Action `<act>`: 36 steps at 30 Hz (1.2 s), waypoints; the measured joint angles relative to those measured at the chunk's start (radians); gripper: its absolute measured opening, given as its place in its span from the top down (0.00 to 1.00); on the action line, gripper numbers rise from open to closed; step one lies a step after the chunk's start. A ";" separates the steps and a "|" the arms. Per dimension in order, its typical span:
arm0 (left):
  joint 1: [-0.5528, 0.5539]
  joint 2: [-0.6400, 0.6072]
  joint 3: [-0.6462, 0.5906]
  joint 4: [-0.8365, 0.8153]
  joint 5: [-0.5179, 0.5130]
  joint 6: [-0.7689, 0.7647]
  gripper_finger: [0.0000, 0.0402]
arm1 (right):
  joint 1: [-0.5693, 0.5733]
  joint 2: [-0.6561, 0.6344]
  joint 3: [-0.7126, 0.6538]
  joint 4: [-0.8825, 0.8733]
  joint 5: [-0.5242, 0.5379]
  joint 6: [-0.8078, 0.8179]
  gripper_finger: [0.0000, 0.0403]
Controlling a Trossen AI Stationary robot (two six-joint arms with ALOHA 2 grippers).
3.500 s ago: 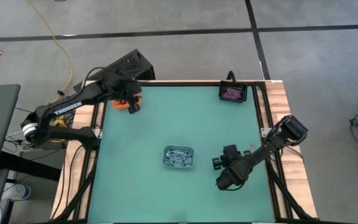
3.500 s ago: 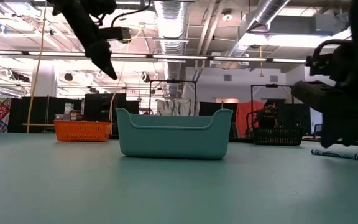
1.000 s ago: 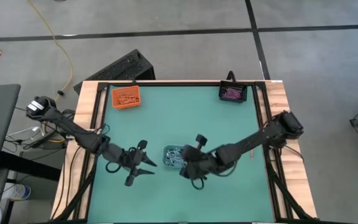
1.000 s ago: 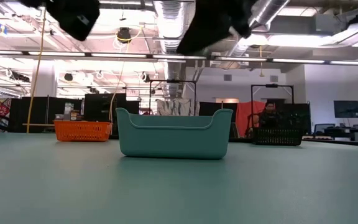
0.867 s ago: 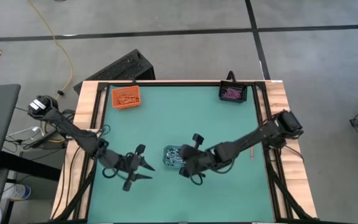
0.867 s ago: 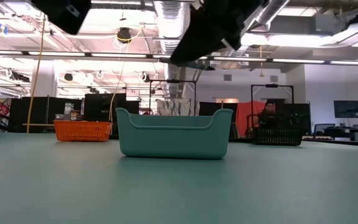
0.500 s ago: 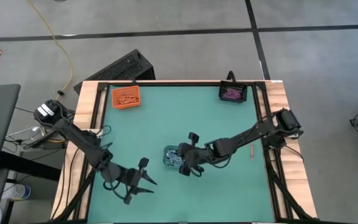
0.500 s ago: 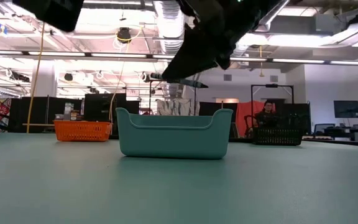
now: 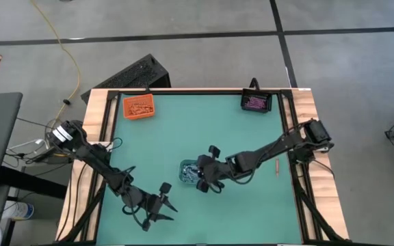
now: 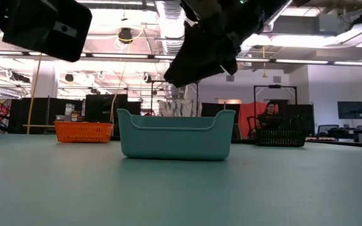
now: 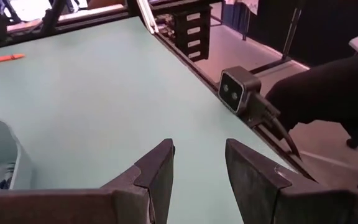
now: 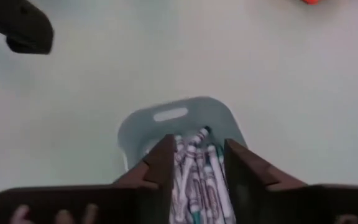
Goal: Sort crayons
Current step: Put the orange crayon into the orange bin
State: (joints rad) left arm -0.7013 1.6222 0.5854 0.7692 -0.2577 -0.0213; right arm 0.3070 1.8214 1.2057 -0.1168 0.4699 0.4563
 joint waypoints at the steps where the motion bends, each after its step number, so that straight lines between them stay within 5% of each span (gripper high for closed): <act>1: -0.001 0.000 0.000 -0.006 0.000 0.002 0.66 | 0.006 0.000 0.000 -0.015 0.008 0.012 0.65; 6: -0.010 0.000 0.000 -0.012 0.008 0.033 0.66 | 0.032 -0.019 0.000 -0.183 0.025 0.147 0.53; 12: -0.018 0.000 0.000 -0.020 0.010 0.091 0.66 | 0.135 -0.069 0.000 -0.531 0.108 0.317 0.51; 18: -0.018 0.000 0.000 -0.025 0.010 0.108 0.66 | 0.269 -0.121 0.001 -1.014 0.186 0.803 0.53; 23: -0.017 0.000 0.000 -0.018 0.009 0.119 0.66 | 0.349 -0.129 -0.003 -1.331 0.016 1.266 0.54; 28: -0.010 0.000 0.000 0.000 0.009 0.111 0.66 | 0.402 -0.169 -0.118 -1.320 -0.111 1.518 0.55; 36: -0.010 0.000 0.000 0.006 0.009 0.069 0.66 | 0.447 -0.296 -0.363 -1.127 -0.182 1.672 0.55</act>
State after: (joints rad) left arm -0.7116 1.6222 0.5858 0.7750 -0.2489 0.0480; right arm 0.7539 1.5252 0.8426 -1.2438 0.2874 2.1287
